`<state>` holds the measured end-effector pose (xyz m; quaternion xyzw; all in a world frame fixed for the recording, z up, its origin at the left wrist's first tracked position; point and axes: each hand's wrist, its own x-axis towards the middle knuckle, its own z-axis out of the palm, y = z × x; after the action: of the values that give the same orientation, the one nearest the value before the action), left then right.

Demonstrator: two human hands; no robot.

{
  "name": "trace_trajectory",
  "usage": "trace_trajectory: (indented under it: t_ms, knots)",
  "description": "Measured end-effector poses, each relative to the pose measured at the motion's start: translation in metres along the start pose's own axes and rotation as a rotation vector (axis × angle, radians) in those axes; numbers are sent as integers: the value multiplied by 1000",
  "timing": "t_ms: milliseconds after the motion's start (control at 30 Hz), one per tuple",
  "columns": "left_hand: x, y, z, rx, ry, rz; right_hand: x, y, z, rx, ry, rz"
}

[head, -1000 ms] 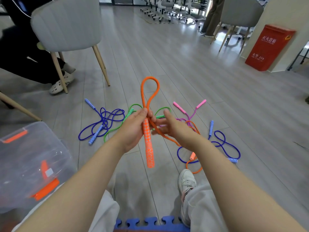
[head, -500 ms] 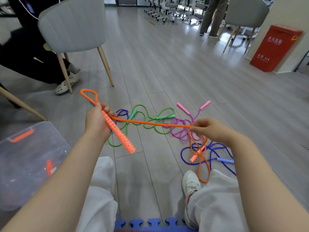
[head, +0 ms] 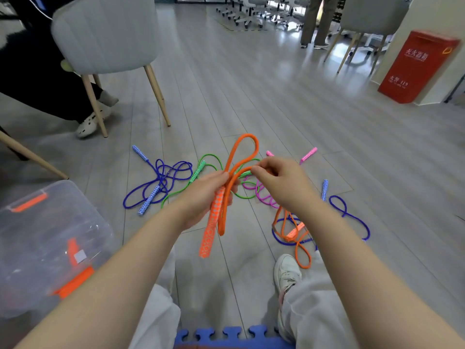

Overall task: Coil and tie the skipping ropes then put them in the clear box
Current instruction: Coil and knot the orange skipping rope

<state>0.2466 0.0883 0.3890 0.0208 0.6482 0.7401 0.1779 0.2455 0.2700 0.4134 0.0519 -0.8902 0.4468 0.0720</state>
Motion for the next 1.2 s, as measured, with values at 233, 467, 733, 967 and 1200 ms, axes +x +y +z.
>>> trace_trajectory:
  t_ms: [233,467,733,967,1200]
  knots:
    - [-5,-1,12,40,-212,-91,-4,0,-2,-167,90,-7]
    - [-10,0,9,20,-339,-133,-3,5,-3,-208,96,-14]
    - [-7,4,-4,93,-206,-69,-4,5,-23,-186,-78,71]
    - [-1,20,-25,-204,-1,150,-1,18,-61,-139,-163,124]
    - [15,9,-41,-353,398,191,-3,20,-67,-19,-45,139]
